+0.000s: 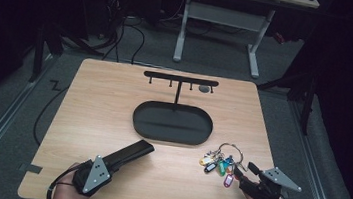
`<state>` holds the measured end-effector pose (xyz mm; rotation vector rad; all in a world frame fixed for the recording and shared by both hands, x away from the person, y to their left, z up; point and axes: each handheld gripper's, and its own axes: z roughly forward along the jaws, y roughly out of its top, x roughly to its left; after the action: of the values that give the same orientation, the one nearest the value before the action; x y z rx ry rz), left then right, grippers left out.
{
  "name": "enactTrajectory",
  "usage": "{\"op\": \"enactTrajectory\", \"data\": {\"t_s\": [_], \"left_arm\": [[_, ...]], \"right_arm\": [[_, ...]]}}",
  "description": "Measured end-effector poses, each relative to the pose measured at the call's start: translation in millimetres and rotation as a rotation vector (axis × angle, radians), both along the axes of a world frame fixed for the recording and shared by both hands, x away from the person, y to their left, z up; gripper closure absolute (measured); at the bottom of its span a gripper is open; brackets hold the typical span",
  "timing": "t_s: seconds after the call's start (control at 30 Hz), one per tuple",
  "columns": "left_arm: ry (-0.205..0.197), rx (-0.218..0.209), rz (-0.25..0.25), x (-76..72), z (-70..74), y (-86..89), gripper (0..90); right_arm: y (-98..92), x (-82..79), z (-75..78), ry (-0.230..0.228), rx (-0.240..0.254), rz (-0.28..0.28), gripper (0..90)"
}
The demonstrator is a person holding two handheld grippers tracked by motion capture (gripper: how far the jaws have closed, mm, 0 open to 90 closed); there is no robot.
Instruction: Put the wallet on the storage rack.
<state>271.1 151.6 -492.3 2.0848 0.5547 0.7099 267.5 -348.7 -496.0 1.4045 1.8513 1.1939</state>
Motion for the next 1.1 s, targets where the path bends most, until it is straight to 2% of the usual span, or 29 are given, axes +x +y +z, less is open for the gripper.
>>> {"op": "enactTrajectory", "data": {"t_s": [0.3,0.47,0.6,0.63,0.77,0.87,0.93,1.03,1.1], "left_arm": [[0.058,-0.097,0.003,-1.7,10.4,6.6,82.4],[0.082,-0.127,0.000,-4.5,15.8,8.9,82.6],[0.129,-0.203,-0.012,-5.0,17.7,12.1,82.6],[0.136,-0.211,-0.015,-5.2,18.4,12.8,82.7],[0.139,-0.197,-0.010,-4.0,16.6,12.9,82.3],[0.146,-0.218,-0.015,-1.6,14.9,15.3,81.5],[0.144,-0.241,-0.002,1.0,13.0,19.5,81.1],[0.162,-0.276,0.012,5.8,10.5,26.7,79.3],[0.162,-0.285,0.023,7.7,9.4,30.0,76.0]], "right_arm": [[1.0,1.3,-0.4,0.000,0.003,0.003,38.7],[1.7,1.2,0.0,0.002,0.003,0.005,38.6],[2.2,1.3,0.8,0.004,0.010,0.006,38.6],[2.2,1.4,1.1,0.001,0.009,0.008,38.5],[3.5,2.8,-0.2,0.004,0.008,0.012,38.6],[4.6,3.9,-1.1,0.010,0.006,0.014,38.6],[6.3,4.5,-1.5,0.013,0.002,0.016,38.6],[8.0,4.1,-1.8,0.016,-0.003,0.016,38.6],[8.2,4.4,-2.4,0.020,-0.002,0.018,38.7]]}}
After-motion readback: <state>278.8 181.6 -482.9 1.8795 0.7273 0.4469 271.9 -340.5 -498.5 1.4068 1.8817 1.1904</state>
